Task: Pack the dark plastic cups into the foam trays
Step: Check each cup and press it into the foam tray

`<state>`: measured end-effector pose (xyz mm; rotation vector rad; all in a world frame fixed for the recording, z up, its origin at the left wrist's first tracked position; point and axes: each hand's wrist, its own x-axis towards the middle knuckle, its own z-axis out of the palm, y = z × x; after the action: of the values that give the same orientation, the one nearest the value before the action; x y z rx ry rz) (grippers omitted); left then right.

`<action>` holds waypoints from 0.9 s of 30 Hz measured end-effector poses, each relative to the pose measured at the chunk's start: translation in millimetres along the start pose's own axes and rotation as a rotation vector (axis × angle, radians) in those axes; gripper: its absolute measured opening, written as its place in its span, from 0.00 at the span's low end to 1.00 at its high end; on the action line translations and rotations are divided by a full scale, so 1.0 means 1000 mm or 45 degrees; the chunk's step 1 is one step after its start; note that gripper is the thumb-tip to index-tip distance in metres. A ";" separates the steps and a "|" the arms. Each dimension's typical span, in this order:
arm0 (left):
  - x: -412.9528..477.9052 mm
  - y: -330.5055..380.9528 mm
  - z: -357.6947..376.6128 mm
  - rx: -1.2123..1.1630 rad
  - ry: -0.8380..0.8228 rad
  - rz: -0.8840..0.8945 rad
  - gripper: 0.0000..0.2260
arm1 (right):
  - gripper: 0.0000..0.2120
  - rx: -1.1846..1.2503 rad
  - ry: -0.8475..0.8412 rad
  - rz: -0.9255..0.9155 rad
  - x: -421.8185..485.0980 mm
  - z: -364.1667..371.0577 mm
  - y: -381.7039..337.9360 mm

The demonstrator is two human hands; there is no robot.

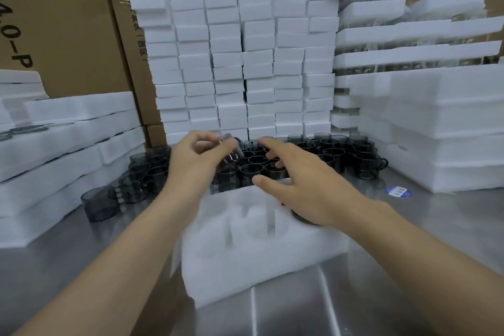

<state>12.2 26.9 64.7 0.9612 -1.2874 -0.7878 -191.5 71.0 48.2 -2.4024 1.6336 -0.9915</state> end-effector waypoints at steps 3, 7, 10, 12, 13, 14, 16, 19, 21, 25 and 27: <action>-0.014 0.000 0.014 0.046 -0.180 0.033 0.15 | 0.36 -0.003 0.101 -0.023 0.000 0.000 -0.002; -0.021 0.002 0.019 0.179 -0.295 0.226 0.16 | 0.32 -0.024 0.126 -0.090 0.001 0.002 -0.005; -0.021 0.002 0.016 0.216 -0.311 0.326 0.17 | 0.32 -0.044 0.171 -0.109 0.001 0.001 -0.007; -0.021 0.002 0.016 0.248 -0.314 0.390 0.18 | 0.33 -0.058 0.228 -0.136 0.001 0.001 -0.007; -0.022 0.003 0.016 0.247 -0.312 0.423 0.19 | 0.34 -0.065 0.262 -0.153 0.001 0.001 -0.007; -0.022 0.003 0.016 0.239 -0.304 0.454 0.20 | 0.34 -0.069 0.298 -0.169 0.001 0.002 -0.007; -0.024 0.004 0.016 0.256 -0.258 0.525 0.23 | 0.35 -0.048 0.381 -0.204 0.002 0.002 -0.005; -0.027 0.005 0.016 0.274 -0.202 0.589 0.30 | 0.34 0.007 0.517 -0.256 0.004 0.002 -0.003; -0.028 0.005 0.018 0.259 -0.195 0.589 0.32 | 0.34 0.042 0.593 -0.281 0.005 0.002 -0.001; -0.027 0.004 0.019 0.272 -0.178 0.574 0.27 | 0.36 0.051 0.673 -0.309 0.007 0.003 0.000; -0.027 0.003 0.018 0.306 -0.154 0.593 0.26 | 0.36 0.032 0.680 -0.315 0.006 0.005 0.000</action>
<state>-9.4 49.9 56.5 0.7623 -1.6595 -0.3368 -187.6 64.1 47.3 -2.5076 1.4432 -1.8112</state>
